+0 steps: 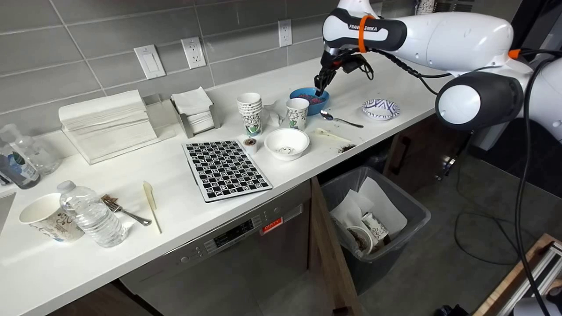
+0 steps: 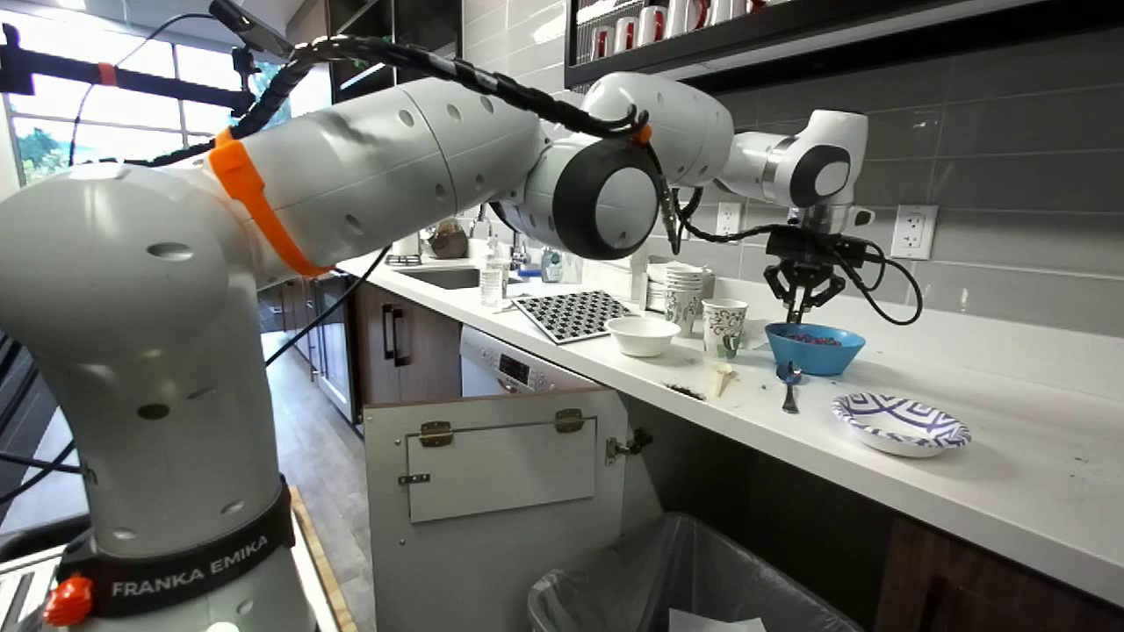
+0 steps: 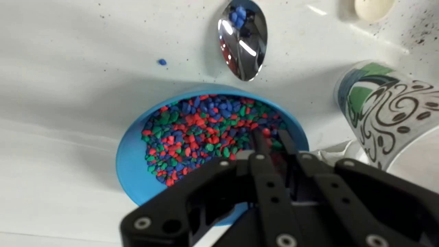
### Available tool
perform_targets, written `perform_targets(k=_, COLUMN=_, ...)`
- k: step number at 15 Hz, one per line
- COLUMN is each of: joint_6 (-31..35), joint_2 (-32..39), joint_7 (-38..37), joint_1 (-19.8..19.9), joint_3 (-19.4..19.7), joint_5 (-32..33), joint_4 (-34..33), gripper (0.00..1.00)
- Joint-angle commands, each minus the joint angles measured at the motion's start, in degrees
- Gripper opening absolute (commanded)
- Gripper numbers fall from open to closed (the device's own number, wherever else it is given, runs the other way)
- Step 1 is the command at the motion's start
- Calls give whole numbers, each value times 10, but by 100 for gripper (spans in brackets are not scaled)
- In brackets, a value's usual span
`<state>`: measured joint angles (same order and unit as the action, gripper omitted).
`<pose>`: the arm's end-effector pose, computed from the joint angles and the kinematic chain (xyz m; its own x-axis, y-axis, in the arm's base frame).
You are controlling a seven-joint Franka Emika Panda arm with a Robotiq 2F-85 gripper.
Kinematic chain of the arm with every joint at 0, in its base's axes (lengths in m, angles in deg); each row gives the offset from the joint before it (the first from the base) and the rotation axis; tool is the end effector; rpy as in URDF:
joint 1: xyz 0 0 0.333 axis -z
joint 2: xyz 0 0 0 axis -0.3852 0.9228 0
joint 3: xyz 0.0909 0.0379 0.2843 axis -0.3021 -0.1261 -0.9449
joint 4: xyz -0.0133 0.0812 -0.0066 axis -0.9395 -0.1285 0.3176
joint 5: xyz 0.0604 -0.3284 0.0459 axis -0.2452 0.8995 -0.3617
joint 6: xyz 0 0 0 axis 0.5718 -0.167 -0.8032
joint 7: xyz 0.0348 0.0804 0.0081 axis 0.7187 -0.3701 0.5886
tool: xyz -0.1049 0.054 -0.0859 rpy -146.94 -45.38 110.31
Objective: Pick up some cereal from the blue bowl and place it on the silver spoon then pour the cereal from the spoon into the bin.
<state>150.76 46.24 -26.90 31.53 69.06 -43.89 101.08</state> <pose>0.7550 -0.0697 0.3237 0.8997 0.3329 0.2823 0.3618 -0.9306 -0.0557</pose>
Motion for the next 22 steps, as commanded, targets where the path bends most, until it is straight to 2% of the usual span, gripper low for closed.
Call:
perform_targets(k=1, joint_6=-45, joint_2=-13, joint_7=-20, joint_1=-3, joint_3=13, joint_5=12, joint_4=13, gripper=3)
perform_targets(k=4, joint_6=-64, joint_2=-9, joint_7=-24, joint_1=-2, joint_3=17, joint_5=15, joint_4=12, gripper=3)
perform_targets(k=7, joint_6=-54, joint_2=-2, joint_7=-38, joint_1=-4, joint_3=26, joint_5=22, joint_4=11, gripper=3)
perform_targets(k=22, joint_6=-38, joint_2=1, joint_7=-39, joint_1=5, joint_3=22, joint_5=14, joint_4=52, gripper=3)
